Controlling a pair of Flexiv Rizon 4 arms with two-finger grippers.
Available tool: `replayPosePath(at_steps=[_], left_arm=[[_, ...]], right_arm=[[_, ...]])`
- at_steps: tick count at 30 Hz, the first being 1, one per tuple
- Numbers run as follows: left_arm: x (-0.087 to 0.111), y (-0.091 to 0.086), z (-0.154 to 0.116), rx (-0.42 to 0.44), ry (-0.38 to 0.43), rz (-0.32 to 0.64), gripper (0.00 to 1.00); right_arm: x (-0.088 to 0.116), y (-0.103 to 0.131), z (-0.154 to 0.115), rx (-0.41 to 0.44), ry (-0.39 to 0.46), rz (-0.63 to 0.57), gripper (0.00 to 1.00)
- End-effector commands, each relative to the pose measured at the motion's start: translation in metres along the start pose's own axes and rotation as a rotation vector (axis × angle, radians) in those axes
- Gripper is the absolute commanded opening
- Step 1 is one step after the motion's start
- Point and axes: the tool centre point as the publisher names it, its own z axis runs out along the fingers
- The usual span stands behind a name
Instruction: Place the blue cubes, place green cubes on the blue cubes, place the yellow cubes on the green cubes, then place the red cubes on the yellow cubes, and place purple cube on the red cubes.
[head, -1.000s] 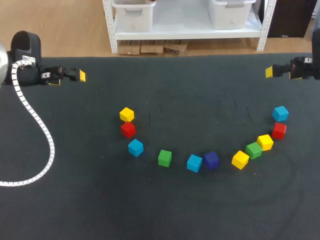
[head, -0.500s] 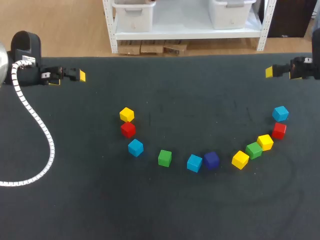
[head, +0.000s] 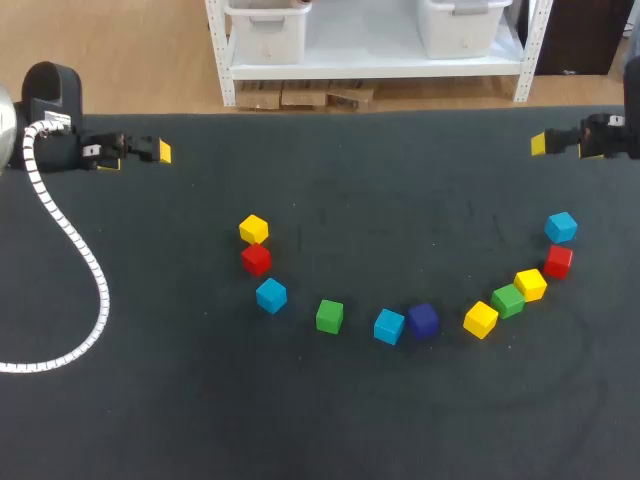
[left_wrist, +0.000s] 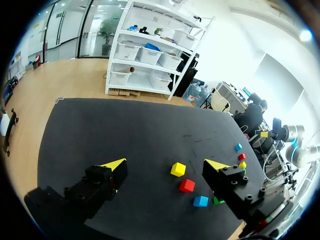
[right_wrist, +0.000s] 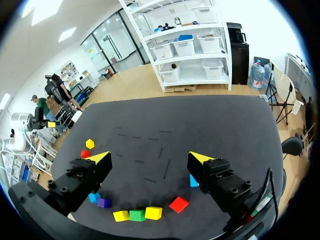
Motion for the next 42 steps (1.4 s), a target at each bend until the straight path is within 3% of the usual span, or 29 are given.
replayPosePath(at_steps=[1, 24, 26, 28, 31, 34, 42], left_arm=[[0.001, 0.002, 0.000, 0.008, -0.006, 0.002, 1.00], [0.001, 0.002, 0.000, 0.008, -0.006, 0.002, 1.00], [0.001, 0.002, 0.000, 0.008, -0.006, 0.002, 1.00], [0.001, 0.002, 0.000, 0.008, -0.006, 0.002, 1.00], [0.001, 0.002, 0.000, 0.008, -0.006, 0.002, 1.00], [0.001, 0.002, 0.000, 0.008, -0.006, 0.002, 1.00], [0.001, 0.002, 0.000, 0.008, -0.006, 0.002, 1.00]], right_arm=[[0.000, 0.000, -0.001, 0.000, 0.000, 0.000, 1.00], [0.000, 0.000, -0.001, 0.000, 0.000, 0.000, 1.00], [-0.009, -0.006, -0.009, 0.041, 0.000, 0.009, 1.00], [-0.008, -0.011, -0.009, 0.099, 0.044, 0.000, 1.00], [0.001, -0.016, -0.007, 0.110, 0.106, 0.002, 1.00], [0.010, -0.014, -0.007, 0.125, 0.150, -0.006, 1.00], [0.031, -0.005, 0.011, 0.275, 0.299, -0.087, 1.00]])
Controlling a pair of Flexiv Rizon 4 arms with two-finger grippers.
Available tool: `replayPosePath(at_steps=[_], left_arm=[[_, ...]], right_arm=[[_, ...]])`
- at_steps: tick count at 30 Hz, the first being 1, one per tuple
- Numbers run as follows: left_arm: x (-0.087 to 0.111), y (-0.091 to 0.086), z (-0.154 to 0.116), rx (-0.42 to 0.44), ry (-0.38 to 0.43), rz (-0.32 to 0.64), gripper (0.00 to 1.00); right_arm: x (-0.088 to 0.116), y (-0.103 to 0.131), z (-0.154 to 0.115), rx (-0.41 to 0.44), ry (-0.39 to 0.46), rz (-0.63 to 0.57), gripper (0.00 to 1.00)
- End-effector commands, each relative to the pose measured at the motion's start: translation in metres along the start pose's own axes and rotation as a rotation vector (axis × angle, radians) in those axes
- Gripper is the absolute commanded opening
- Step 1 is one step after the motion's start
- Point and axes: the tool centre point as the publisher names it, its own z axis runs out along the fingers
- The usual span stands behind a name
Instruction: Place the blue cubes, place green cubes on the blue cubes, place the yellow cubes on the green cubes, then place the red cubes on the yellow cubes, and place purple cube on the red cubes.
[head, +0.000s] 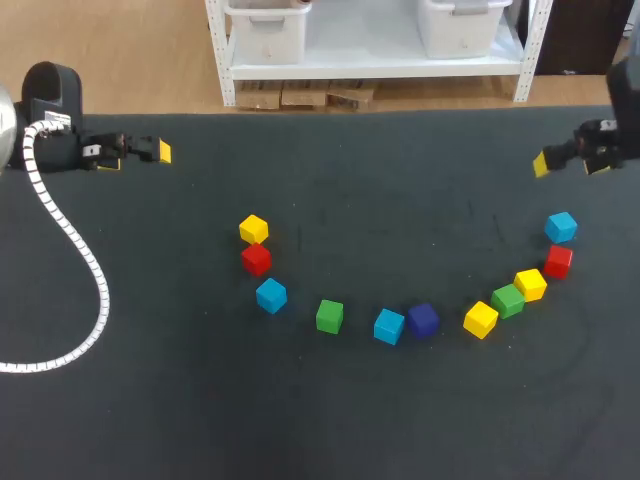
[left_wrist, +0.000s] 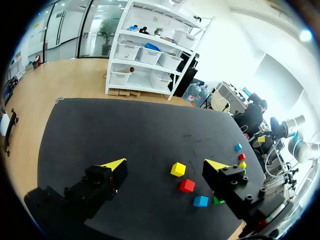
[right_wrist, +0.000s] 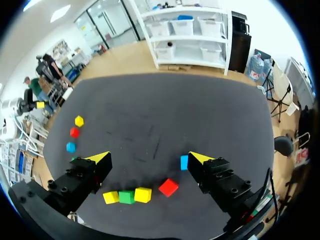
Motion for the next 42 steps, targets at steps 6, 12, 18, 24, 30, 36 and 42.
replayPosePath(at_steps=[6, 12, 18, 24, 30, 36, 42], left_arm=[[0.001, 0.002, 0.000, 0.008, -0.006, 0.002, 1.00], [0.001, 0.002, 0.000, 0.008, -0.006, 0.002, 1.00], [0.001, 0.002, 0.000, 0.008, -0.006, 0.002, 1.00], [0.001, 0.002, 0.000, 0.008, -0.006, 0.002, 1.00], [0.001, 0.002, 0.000, 0.008, -0.006, 0.002, 1.00], [0.001, 0.002, 0.000, 0.008, -0.006, 0.002, 1.00], [0.001, 0.002, 0.000, 0.008, -0.006, 0.002, 1.00]], right_arm=[[0.000, -0.009, 0.041, 0.247, 0.119, -0.023, 1.00], [-0.011, -0.031, 0.064, 0.279, 0.148, 0.019, 1.00], [-0.014, -0.053, 0.082, 0.275, 0.217, 0.032, 1.00], [-0.001, -0.067, 0.082, 0.270, 0.284, 0.011, 1.00], [0.010, -0.087, 0.087, 0.276, 0.314, 0.008, 1.00], [0.020, -0.088, 0.095, 0.262, 0.362, -0.014, 0.86], [0.031, -0.091, 0.104, 0.275, 0.406, -0.049, 0.63]])
